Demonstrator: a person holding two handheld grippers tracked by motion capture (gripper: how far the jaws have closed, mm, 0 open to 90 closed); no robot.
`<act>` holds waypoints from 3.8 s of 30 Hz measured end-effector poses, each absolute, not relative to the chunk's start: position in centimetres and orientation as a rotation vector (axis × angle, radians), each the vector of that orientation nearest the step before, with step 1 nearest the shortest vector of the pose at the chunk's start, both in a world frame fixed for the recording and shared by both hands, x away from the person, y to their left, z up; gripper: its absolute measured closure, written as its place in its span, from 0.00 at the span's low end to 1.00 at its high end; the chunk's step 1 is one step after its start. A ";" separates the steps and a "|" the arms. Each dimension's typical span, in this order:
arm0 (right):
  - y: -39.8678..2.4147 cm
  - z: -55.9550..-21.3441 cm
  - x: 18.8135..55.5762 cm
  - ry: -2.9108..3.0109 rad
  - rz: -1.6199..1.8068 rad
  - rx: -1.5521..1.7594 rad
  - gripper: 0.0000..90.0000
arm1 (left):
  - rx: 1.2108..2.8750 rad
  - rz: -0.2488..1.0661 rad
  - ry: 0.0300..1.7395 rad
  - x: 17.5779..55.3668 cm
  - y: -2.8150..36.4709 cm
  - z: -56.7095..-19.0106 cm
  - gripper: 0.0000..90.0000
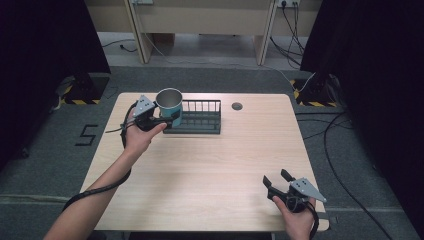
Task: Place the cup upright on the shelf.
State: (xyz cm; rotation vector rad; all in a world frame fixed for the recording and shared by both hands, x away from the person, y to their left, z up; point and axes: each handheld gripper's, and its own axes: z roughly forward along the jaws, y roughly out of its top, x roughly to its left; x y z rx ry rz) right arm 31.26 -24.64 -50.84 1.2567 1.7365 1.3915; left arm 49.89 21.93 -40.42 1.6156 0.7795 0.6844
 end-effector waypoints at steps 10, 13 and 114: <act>-24.6 -50.9 31.3 1.739 1.392 1.257 0.27 | 1.616 0.673 0.786 51.0 20.9 -40.4 0.18; -24.6 -50.9 31.3 1.739 1.392 1.257 0.27 | 1.617 0.674 0.789 51.5 20.5 -40.4 0.18; -24.4 -51.2 31.5 1.773 1.404 1.249 0.25 | 1.759 0.658 0.915 56.2 17.6 -44.4 0.16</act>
